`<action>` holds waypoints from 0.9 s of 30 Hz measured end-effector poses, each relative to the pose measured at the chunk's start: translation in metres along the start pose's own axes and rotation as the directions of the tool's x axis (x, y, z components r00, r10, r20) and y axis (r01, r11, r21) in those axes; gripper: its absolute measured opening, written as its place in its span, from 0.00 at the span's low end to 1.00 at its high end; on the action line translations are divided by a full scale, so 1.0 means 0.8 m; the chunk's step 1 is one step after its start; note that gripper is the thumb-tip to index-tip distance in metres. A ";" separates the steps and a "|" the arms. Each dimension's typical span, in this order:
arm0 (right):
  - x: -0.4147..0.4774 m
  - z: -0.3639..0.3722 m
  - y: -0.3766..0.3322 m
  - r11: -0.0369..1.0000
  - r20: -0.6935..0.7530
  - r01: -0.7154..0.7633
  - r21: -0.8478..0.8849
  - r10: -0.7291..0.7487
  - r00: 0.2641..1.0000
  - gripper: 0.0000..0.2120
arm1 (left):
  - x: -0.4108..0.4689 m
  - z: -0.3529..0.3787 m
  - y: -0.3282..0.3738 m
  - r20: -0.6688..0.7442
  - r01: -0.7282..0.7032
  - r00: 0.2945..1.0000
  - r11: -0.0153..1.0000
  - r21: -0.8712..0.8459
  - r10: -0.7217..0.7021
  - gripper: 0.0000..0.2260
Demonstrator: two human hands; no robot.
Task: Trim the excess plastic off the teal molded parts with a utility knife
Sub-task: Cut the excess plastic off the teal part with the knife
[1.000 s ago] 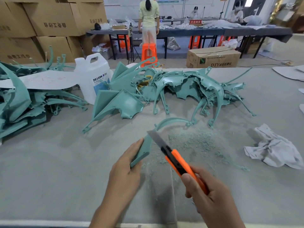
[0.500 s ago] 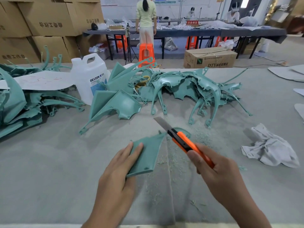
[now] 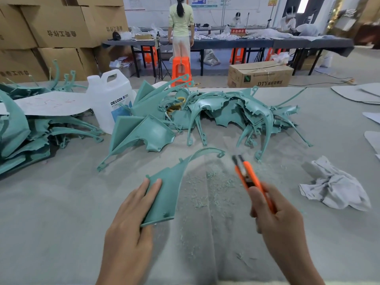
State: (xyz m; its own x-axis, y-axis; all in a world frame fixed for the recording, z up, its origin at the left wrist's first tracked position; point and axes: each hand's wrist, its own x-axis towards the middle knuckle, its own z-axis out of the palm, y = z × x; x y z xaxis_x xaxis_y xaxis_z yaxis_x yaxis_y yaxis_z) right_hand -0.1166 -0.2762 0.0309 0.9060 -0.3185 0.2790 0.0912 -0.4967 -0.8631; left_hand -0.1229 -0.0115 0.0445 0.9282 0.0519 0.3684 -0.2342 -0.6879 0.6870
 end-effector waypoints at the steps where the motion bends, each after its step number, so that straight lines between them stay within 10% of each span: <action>1: -0.011 0.003 -0.015 0.997 0.066 0.042 0.063 -0.046 0.997 0.16 | 0.001 0.003 0.000 0.012 0.005 1.000 1.000 0.010 -0.006 0.35; 6: -0.028 0.012 -0.037 0.979 0.250 0.175 0.110 -0.197 0.948 0.19 | -0.002 0.006 0.003 -0.042 -0.044 0.998 0.999 -0.024 0.043 0.34; 13: 0.059 -0.002 0.037 0.950 0.046 -0.096 -0.297 0.115 0.992 0.12 | -0.014 -0.002 -0.009 0.003 -0.046 0.999 0.991 -0.127 0.047 0.27; 20: 0.035 -0.006 0.068 0.985 -0.027 -0.157 -0.068 0.156 0.987 0.09 | -0.004 -0.007 -0.026 -0.077 0.215 0.970 0.962 -0.170 -0.231 0.17; 27: 0.005 -0.005 0.060 0.962 -0.009 -0.214 0.167 0.219 0.976 0.05 | 0.034 -0.055 0.014 -0.488 -0.040 0.836 0.859 -0.511 -0.251 0.14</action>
State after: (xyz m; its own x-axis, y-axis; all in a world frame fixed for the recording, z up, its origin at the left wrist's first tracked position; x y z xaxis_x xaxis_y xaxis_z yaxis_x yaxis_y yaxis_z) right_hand -0.1105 -0.3048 -0.0081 0.9001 -0.4269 0.0872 -0.0372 -0.2747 -0.9608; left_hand -0.1129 0.0140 0.0896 0.6937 0.5695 0.4410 -0.3859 -0.2230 0.8952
